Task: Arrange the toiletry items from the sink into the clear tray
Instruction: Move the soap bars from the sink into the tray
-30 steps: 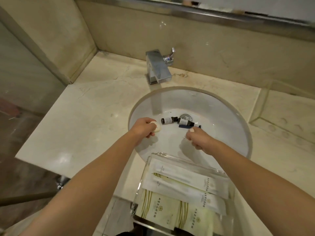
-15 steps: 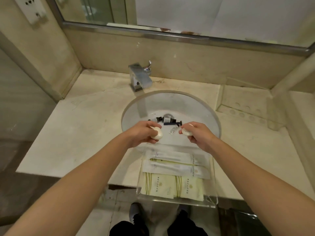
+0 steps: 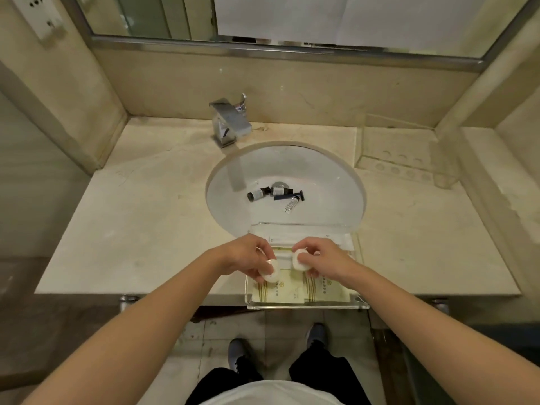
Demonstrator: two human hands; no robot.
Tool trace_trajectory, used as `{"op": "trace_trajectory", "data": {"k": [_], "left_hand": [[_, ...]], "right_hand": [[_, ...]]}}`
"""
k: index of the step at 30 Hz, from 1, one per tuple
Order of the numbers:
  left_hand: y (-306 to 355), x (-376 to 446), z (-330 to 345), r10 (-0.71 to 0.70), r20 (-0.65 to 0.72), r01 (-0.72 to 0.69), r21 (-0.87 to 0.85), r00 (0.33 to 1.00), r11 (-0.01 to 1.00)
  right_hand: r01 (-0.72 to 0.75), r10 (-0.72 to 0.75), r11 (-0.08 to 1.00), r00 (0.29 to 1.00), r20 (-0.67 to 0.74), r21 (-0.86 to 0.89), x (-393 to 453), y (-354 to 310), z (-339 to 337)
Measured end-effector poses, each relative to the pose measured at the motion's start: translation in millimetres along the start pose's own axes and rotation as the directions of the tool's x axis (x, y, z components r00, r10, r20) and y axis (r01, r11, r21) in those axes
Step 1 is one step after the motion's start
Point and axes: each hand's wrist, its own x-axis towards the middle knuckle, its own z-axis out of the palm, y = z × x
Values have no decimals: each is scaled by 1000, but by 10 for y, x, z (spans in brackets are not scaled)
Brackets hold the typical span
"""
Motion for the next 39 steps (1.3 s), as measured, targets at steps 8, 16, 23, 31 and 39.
{"op": "trace_trajectory", "data": {"k": [8,16,23,31,39], "left_hand": [[-137,-37,179,-38,67,28,141,997,990],[-21,-18,215,8,24,-16,377,1000,926],[-30,-2,292,78,-7,-52,691,997,721],[43,7,287,63,-3,-36,800,998,599],[23,21,199,43,52,-67,754,998,654]], "right_hand": [[33,-11,982,993,121,-184,-144,146,247],[75,-53,941,996,75,-329,-122,132,305],[140,-112,865,990,85,-482,-77,110,314],[174,-127,822,984,122,-543,-49,75,303],[247,-140,778,965,223,-577,-7,21,305]]}}
